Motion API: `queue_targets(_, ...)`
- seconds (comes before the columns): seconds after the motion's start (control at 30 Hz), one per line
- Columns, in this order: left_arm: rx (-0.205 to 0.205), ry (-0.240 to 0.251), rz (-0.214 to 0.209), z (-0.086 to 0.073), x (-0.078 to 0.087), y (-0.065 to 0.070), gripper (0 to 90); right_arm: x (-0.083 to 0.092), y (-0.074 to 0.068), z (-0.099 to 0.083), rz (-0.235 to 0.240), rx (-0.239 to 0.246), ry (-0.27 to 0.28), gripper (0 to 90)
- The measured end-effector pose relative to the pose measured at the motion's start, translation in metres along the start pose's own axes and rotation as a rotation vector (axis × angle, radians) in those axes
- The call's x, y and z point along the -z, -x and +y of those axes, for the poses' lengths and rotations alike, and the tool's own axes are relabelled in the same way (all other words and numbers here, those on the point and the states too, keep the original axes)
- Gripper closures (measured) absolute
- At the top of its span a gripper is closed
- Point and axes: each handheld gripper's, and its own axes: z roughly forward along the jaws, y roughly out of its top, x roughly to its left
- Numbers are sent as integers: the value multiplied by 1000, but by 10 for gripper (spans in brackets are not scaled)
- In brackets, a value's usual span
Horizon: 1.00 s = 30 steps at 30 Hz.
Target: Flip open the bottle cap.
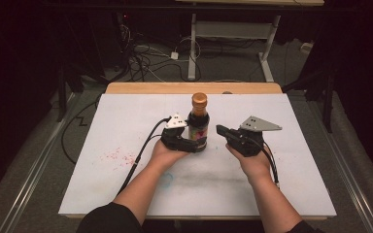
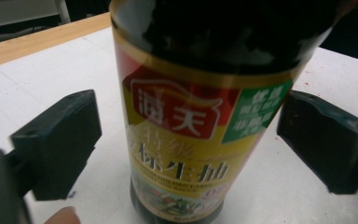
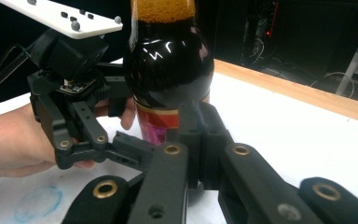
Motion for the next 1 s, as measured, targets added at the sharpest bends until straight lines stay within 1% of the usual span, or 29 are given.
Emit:
queue_targets(0.07,-73,-36,-1,2,5,-3,128,-1,-1,1,1,3,-2,900)
queue_targets(0.1,-101,-59,-6,3,6,-5,145,-1,-1,1,1,4,-3,900)
queue_targets(0.13,-101,-64,-8,3,6,-6,148,-2,-1,1,3,4,-1,900)
queue_targets(0.17,-85,-52,-7,3,4,-4,152,-2,-1,2,3,6,-1,900)
queue_targets(0.2,-77,-37,-4,3,3,-3,162,-3,-1,2,2,10,-2,900)
queue_targets(0.27,-117,-67,-7,5,4,-6,173,-3,-1,2,2,6,-3,900)
queue_targets(0.3,-115,-66,-8,5,3,-5,173,-4,-1,2,1,7,-3,900)
queue_targets(0.33,-92,-48,-3,5,0,-3,175,-4,-1,2,2,7,-4,900)
queue_targets(0.37,145,156,-14,4,-15,15,187,-4,-1,1,4,8,-6,900)
queue_targets(0.4,140,151,-14,4,-15,15,201,-5,-1,1,5,6,-9,900)
queue_targets(0.47,150,152,-13,4,-16,15,208,-5,-1,1,7,4,-11,900)
queue_targets(0.57,137,148,-7,4,-14,13,263,-7,-1,0,12,5,-19,900)
queue_targets(0.63,132,144,-8,4,-14,13,270,-8,-2,0,16,6,-21,900)
queue_targets(0.67,-17,17,1,4,-6,3,272,-9,-2,-1,19,7,-23,900)
queue_targets(0.7,133,144,-12,4,-14,13,273,-9,-2,-1,21,6,-23,900)
queue_targets(0.9,131,146,-12,4,-14,13,279,-10,-5,1,36,-3,-20,900)
queue_targets(0.93,130,146,-12,3,-14,13,279,-9,-6,1,33,2,-14,900)
queue_targets(1.0,129,146,-8,4,-14,13,280,-8,-6,4,35,-7,-3,900)
